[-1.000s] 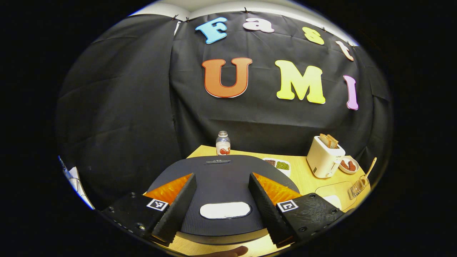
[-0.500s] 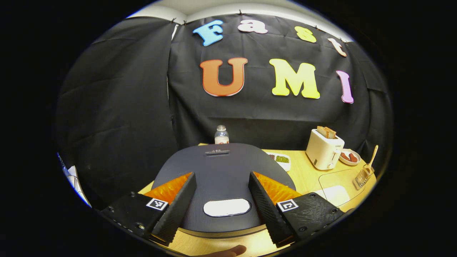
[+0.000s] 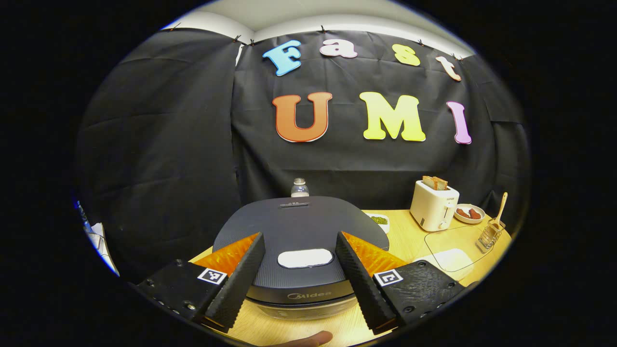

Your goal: Close the left gripper, press the button to open the rice cooker; take a wooden spoon from the chopstick holder with the right hand, scoop a spoonful of rice and pour it into the rice cooker, then put the wooden spoon back into the chopstick holder.

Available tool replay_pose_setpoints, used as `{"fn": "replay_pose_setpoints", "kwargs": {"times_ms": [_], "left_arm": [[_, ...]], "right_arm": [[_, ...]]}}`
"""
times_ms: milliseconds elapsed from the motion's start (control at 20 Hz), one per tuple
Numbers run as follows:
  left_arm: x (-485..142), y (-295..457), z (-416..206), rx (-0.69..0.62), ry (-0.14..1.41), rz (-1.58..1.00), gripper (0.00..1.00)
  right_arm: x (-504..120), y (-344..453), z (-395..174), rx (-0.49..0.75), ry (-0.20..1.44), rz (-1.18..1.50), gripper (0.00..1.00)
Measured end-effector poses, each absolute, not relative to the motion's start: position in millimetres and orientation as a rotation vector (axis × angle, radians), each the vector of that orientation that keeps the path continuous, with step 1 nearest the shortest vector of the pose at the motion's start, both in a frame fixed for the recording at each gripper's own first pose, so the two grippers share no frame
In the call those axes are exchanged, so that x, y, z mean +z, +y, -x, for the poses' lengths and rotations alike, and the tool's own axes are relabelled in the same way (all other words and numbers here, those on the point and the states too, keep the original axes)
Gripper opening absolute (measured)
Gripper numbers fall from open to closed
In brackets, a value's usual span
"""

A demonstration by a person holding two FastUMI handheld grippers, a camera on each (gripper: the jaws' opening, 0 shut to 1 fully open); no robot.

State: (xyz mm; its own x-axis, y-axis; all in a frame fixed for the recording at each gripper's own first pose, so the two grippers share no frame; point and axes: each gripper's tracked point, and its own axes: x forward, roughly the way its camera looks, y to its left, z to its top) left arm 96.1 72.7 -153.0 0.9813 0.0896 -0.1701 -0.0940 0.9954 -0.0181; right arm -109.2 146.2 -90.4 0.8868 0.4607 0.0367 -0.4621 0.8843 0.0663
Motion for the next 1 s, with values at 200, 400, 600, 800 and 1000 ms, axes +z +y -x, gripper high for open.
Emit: {"fn": "replay_pose_setpoints", "kwargs": {"times_ms": [200,400,600,800,1000], "left_arm": [[-155.0,69.6,-88.3,0.077,0.147,0.063,0.97],[-161.1,66.4,-82.5,0.101,0.132,0.049,0.97],[-157.1,63.3,-75.4,0.115,0.110,0.049,0.95],[-146.2,63.0,-48.6,0.138,0.155,0.024,0.93],[-109.3,47.8,-19.3,0.109,0.097,0.079,1.00]], "right_arm": [[-94.0,143.2,105.3,0.470,-0.011,-0.071,0.98],[-92.5,138.2,103.5,0.453,-0.012,-0.074,0.98],[-93.3,142.1,106.6,0.469,-0.010,-0.064,0.98],[-93.7,136.2,98.9,0.449,-0.011,-0.060,0.98],[-96.6,127.3,91.3,0.423,0.002,-0.059,0.98]]}}
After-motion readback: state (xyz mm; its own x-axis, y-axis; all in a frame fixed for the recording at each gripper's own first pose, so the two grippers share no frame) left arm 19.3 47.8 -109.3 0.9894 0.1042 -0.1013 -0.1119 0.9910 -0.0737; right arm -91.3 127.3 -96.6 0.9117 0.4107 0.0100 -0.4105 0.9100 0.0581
